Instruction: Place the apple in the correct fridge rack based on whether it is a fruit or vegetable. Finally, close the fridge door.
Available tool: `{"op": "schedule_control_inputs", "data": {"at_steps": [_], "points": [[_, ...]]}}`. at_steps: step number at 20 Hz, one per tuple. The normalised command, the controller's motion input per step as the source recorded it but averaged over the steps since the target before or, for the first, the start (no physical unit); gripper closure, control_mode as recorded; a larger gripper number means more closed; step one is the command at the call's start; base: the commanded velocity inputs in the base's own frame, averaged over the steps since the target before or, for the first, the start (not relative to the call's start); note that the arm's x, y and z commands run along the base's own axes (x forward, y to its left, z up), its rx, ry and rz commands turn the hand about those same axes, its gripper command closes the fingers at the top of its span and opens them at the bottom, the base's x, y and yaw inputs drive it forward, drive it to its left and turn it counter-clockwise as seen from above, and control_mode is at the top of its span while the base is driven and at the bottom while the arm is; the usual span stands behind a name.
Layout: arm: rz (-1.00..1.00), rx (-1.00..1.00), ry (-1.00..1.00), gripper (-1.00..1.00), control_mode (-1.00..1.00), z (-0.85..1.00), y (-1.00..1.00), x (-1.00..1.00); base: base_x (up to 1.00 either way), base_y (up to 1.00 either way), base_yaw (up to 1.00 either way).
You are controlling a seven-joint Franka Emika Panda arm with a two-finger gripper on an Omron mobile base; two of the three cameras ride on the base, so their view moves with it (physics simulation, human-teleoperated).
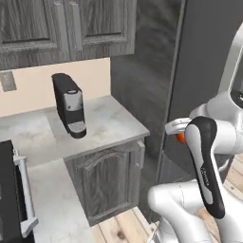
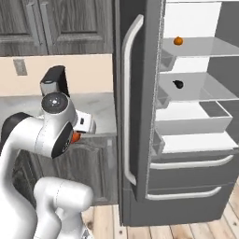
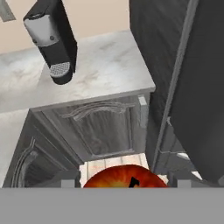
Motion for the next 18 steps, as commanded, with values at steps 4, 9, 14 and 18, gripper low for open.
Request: {"op": "schedule_control_inputs", "data": {"at_steps": [4, 9, 14, 18], "points": [[0.0, 0.0, 0.0, 1.0, 1.0, 0.0, 0.0, 0.0, -0.43, -0.39, -0.52], [0.0, 0.0, 0.0, 1.0, 1.0, 0.0, 0.0, 0.0, -0.34, -0.32, -0.56], [0.0, 0.0, 0.0, 1.0, 1.0, 0.0, 0.0, 0.0, -0.05, -0.41, -0.56], [0.0, 0.0, 0.0, 1.0, 1.0, 0.0, 0.0, 0.0, 0.14, -0.57, -0.46]]}}
